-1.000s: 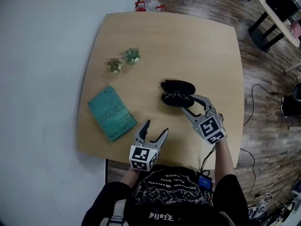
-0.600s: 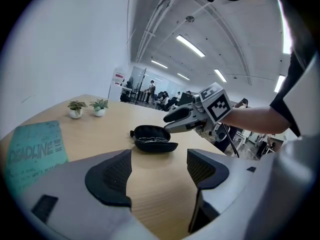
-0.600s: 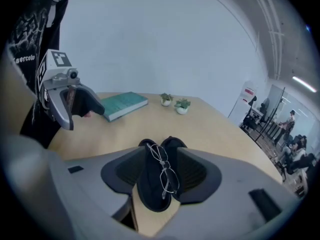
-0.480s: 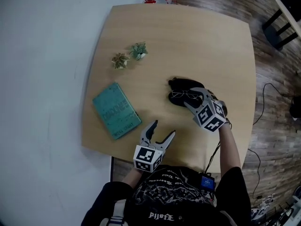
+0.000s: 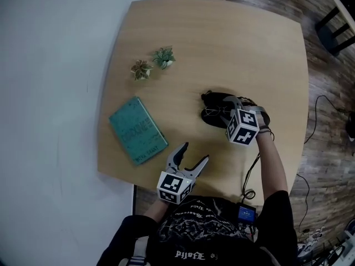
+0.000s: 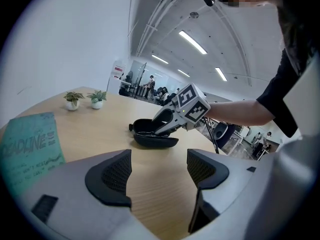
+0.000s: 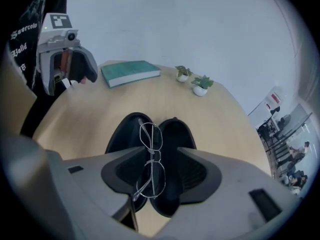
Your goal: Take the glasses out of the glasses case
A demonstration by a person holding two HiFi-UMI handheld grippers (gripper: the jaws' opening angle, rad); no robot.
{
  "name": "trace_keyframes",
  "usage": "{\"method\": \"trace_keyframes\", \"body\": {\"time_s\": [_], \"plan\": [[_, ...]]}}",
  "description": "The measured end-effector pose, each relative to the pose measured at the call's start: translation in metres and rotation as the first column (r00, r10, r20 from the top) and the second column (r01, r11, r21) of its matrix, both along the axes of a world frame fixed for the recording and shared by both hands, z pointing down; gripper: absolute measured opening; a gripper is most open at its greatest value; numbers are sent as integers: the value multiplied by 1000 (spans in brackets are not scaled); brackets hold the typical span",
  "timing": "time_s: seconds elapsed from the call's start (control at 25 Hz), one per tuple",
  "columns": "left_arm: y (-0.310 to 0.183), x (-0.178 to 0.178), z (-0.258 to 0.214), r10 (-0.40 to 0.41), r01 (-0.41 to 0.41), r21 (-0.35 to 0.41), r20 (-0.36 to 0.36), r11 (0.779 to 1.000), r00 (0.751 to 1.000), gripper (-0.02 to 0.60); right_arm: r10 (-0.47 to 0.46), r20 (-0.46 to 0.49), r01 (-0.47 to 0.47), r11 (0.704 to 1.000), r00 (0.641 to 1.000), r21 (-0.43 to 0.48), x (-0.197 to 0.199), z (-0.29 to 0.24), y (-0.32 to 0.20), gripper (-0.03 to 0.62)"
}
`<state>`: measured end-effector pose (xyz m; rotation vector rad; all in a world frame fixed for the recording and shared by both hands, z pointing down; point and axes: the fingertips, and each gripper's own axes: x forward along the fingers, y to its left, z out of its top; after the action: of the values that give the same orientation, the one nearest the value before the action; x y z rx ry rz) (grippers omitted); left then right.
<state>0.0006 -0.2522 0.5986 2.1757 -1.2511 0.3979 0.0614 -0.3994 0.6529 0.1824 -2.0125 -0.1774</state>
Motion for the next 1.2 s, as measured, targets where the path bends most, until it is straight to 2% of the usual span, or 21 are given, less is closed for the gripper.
{"method": "trace_keyframes", "body": {"time_s": [0.16, 0.48, 0.56, 0.64, 0.84, 1.2], "plan": [[-7, -7, 5, -18, 18, -6, 11, 1000, 1000, 356, -35, -39, 34, 999, 999, -27, -2, 18, 2, 209], [-8, -14, 18, -28, 29, -32, 39, 999, 999, 356, -54, -48, 50, 995, 997, -91, -7, 30, 5, 209], [-8, -14, 20, -26, 28, -37, 40, 999, 999, 356, -64, -54, 57, 992, 997, -115, -7, 32, 8, 172], [-9, -13, 21, -21, 23, -39, 42, 999, 999, 356, -65, -56, 57, 989, 996, -134, -7, 34, 10, 161], [-10, -16, 23, -28, 29, -39, 43, 999, 999, 356, -50, -40, 42, 982, 998, -184, -7, 34, 12, 135], [-10, -22, 25, -44, 45, -37, 43, 998, 998, 356, -34, 20, 37, 983, 999, -182, -10, 28, 14, 127]]}}
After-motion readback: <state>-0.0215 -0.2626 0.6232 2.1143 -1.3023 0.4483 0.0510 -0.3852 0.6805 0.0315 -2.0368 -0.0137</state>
